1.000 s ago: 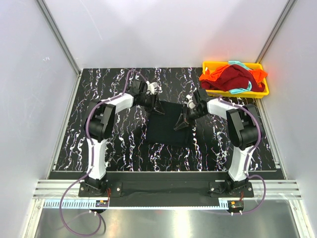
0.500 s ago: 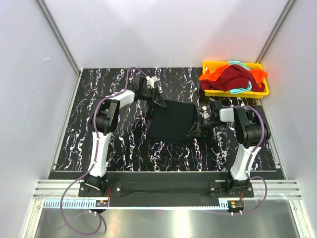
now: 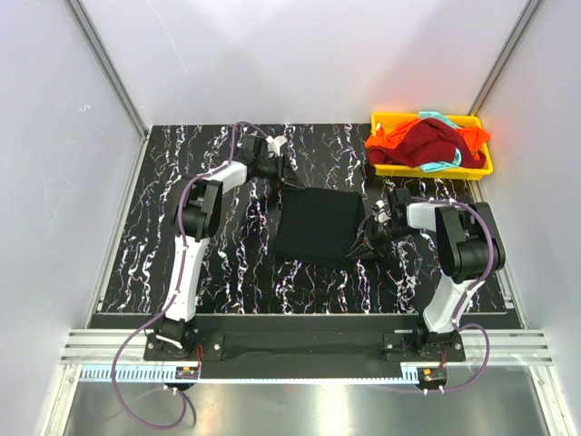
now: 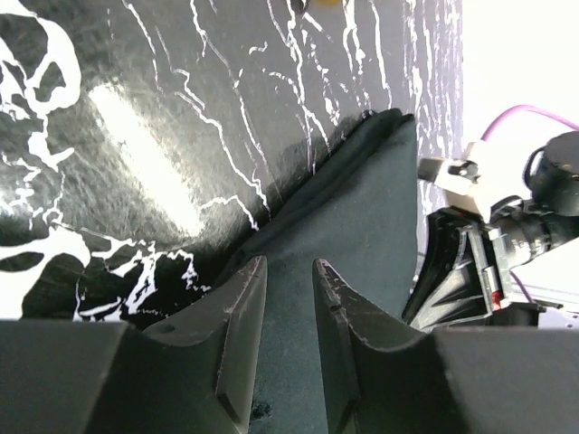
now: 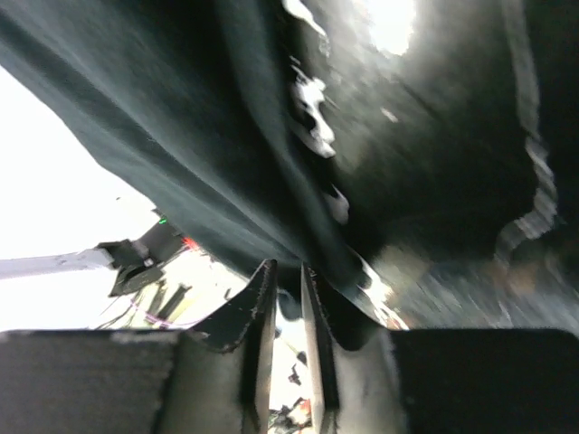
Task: Fold and stack the t-shirts
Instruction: Fold the tshirt
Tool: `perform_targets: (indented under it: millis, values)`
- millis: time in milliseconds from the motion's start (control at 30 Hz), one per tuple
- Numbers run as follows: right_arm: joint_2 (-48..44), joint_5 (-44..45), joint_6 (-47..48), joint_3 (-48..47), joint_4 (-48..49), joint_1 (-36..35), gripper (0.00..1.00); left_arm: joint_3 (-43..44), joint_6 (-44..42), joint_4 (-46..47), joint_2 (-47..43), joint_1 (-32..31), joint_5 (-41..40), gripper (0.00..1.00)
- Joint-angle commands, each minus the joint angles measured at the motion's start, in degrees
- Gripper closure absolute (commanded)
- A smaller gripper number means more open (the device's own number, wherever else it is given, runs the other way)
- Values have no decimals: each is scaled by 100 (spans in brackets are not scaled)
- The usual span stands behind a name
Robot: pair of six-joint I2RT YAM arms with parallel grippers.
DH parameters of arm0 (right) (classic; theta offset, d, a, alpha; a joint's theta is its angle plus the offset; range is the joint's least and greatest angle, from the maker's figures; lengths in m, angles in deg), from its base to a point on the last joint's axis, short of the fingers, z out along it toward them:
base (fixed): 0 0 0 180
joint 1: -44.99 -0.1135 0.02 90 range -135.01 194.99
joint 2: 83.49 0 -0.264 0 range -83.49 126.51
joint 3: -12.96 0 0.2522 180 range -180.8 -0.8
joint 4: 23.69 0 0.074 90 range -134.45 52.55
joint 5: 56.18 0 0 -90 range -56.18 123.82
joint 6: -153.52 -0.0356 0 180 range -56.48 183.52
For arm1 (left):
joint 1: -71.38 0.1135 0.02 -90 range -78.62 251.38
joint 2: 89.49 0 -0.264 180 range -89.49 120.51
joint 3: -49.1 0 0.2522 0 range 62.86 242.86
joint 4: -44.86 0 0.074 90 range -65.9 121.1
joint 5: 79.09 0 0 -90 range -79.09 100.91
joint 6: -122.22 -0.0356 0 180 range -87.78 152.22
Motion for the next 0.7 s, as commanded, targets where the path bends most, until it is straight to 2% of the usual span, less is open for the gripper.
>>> perform_targets:
  millis: [0, 167, 300, 467, 667]
  values:
    - [-343, 1075, 430, -255, -912, -27, 74, -66, -475, -353, -446, 93, -545, 63]
    - [-764, 1331, 606, -888, -1720, -27, 69, -540, -862, -959, -1747, 225, -1194, 61]
    - [-1072, 1121, 589, -1012, -1906, -35, 67, -936, -1126, -1424, -2749, 366, -1653, 59]
    - [-872, 690, 256, -1240, -1485, -333, 65, -1937, -1083, -1443, -4110, 445, -1996, 58]
    - [-283, 531, -193, -1119, -817, -651, 63, -3379, -723, -1311, -5026, 436, -2014, 58]
